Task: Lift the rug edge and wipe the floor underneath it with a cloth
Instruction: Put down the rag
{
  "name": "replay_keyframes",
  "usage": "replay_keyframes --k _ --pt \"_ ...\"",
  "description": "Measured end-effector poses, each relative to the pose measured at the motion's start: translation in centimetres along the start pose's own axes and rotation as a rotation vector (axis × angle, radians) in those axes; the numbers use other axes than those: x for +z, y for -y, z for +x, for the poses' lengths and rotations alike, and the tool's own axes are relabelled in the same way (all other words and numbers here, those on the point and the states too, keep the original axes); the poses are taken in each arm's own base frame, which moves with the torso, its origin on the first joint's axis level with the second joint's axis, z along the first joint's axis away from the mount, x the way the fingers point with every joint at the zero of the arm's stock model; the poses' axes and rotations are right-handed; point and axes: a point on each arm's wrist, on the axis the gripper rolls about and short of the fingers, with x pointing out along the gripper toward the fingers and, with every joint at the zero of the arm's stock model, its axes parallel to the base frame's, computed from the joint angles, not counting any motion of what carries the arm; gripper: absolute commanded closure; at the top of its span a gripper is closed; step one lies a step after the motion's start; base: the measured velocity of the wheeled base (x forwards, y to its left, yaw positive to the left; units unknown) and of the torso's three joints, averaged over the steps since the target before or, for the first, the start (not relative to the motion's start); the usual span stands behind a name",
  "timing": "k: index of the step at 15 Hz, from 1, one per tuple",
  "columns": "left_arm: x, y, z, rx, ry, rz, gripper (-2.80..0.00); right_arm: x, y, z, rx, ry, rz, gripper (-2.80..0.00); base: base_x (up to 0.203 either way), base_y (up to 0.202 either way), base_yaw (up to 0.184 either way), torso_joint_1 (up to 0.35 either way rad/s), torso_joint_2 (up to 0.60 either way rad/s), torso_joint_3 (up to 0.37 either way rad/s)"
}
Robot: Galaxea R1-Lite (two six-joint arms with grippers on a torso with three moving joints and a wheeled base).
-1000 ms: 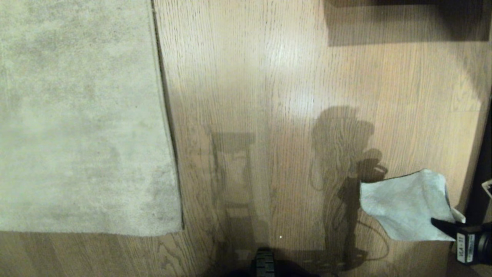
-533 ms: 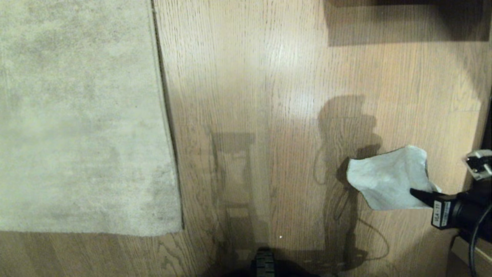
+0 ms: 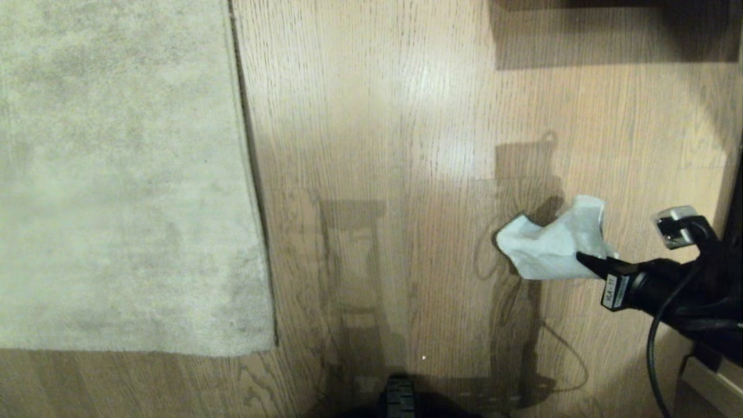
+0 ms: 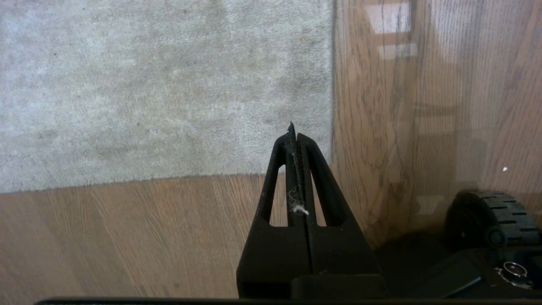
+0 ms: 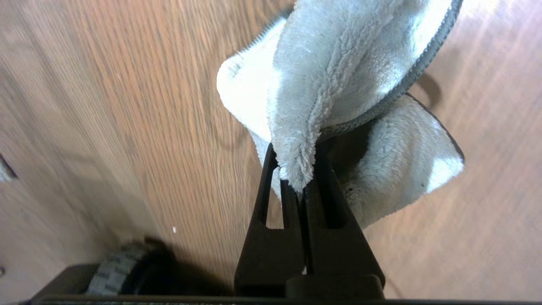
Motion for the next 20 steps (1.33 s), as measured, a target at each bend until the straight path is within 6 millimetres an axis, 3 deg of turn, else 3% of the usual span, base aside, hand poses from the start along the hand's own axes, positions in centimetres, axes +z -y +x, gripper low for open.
replay_keyframes --k 7,13,20 --pt "0.0 0.0 0.0 0.001 0.000 0.000 0.00 -0.4 0.3 2.4 0.008 0.095 -0.016 0.00 0.000 0.000 0.000 0.000 0.00 0.000" --pt "0.0 0.0 0.0 0.000 0.000 0.000 0.00 0.4 0.5 3.7 0.007 0.205 -0.035 0.00 0.000 0.000 0.000 0.000 0.00 0.000" --pt "0.0 0.0 0.0 0.000 0.000 0.000 0.00 1.3 1.8 3.8 -0.056 0.248 -0.039 0.00 0.000 0.000 0.000 0.000 0.00 0.000"
